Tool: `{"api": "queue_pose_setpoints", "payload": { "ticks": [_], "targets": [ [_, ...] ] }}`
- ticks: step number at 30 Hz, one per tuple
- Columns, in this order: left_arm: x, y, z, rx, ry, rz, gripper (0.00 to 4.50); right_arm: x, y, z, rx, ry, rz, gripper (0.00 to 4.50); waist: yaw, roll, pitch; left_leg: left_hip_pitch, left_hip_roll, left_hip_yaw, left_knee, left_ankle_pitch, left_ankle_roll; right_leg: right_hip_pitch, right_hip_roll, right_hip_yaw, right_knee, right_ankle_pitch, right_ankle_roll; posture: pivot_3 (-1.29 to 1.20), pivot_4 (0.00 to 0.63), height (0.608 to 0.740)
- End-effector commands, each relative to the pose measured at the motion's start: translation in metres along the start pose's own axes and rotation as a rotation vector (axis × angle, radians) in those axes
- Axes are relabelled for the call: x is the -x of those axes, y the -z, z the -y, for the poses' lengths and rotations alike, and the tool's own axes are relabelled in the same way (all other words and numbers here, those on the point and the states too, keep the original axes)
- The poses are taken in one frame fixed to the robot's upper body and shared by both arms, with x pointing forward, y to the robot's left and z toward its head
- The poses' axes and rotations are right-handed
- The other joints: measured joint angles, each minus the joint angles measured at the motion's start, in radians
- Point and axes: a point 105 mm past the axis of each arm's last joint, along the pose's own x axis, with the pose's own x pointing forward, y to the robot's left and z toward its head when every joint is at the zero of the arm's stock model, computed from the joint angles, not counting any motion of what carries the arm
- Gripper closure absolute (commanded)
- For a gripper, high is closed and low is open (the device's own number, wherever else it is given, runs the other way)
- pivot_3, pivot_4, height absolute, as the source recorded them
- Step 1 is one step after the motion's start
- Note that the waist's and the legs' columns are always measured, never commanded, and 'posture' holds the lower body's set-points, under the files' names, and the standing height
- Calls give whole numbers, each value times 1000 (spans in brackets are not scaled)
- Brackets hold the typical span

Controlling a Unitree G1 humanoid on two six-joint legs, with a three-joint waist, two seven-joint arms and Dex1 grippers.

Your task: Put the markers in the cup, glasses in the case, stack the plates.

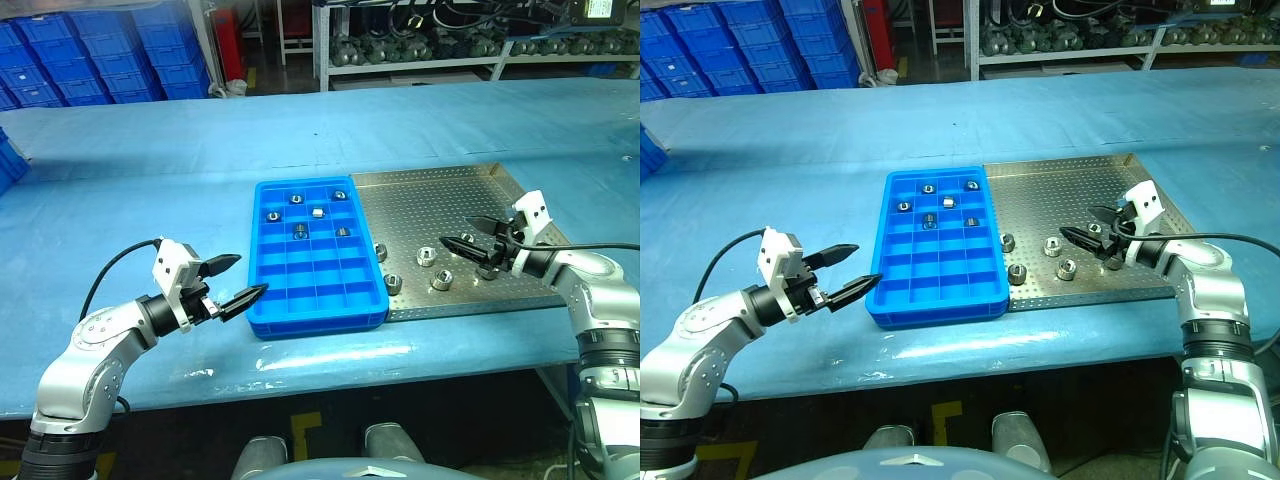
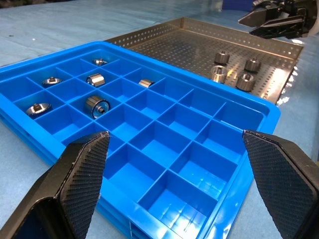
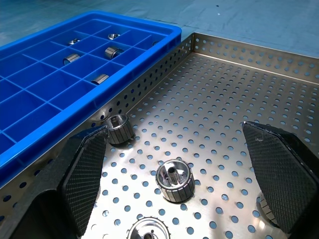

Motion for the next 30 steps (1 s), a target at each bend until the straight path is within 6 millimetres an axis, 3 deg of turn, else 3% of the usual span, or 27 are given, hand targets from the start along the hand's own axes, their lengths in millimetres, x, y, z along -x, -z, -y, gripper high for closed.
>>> {"api": "queue_pose_setpoints", "payload": {
  "ticks": [1,30],
  "targets": [
    [-1,-12,-1,-53,4,28,0,2,-20,2,40,4,72,34,0,0,0,0,0,0,0,0,0,0,0,0,0,0,0,0,0,740],
    [-1,-14,0,-62,6,33,0,0,-22,2,52,-11,69,34,0,0,0,0,0,0,0,0,0,0,0,0,0,0,0,0,0,740]
  ]
}}
